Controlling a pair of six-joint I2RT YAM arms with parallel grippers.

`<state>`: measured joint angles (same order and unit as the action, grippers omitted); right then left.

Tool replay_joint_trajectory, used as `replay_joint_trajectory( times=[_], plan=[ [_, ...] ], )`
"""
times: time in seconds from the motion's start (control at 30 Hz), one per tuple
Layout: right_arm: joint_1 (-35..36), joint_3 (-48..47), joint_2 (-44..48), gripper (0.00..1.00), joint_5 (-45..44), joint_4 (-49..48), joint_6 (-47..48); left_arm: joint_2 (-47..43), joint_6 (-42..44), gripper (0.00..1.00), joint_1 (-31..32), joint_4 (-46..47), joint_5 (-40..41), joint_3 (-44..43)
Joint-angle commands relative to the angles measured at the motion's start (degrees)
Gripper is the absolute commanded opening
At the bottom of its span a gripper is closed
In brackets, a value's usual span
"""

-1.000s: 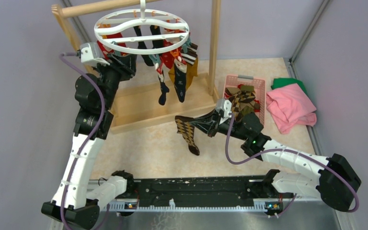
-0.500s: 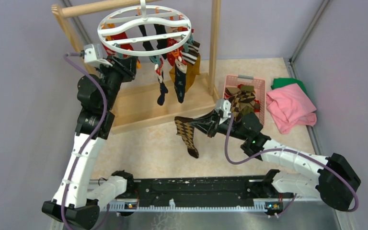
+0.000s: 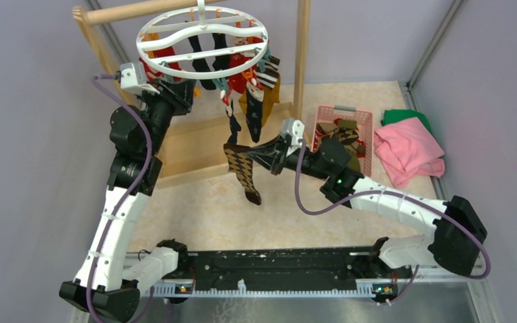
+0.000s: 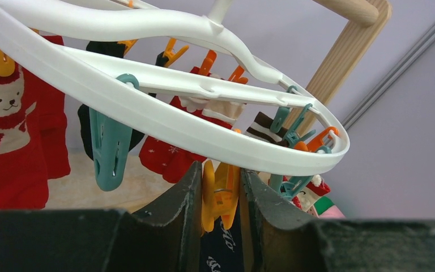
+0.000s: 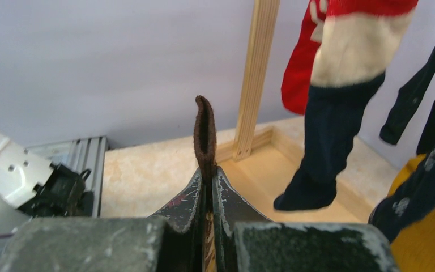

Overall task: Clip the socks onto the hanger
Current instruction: Clamp the sock onto the hanger.

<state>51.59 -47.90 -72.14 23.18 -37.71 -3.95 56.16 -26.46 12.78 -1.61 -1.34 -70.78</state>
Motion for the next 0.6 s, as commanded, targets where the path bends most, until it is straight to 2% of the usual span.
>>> replay_joint_trajectory(
  times=[0.0, 0.27, 0.57],
  plan=[
    [1.5, -8.5, -4.0, 0.00, -3.6, -0.7, 3.1, 0.3, -0.4, 0.11, -0.2, 3.2, -1.6, 0.6],
    [3.9, -18.3, -12.8, 0.00, -10.4, -0.3, 6.7, 0.3, -2.2, 0.10, -0.2, 3.5, -2.8, 0.9],
    [7.8, -23.7, -18.0, 0.00, -29.0, -1.8, 12.6, 0.5, -3.3, 0.10, -0.2, 3.6, -3.2, 2.0]
  ],
)
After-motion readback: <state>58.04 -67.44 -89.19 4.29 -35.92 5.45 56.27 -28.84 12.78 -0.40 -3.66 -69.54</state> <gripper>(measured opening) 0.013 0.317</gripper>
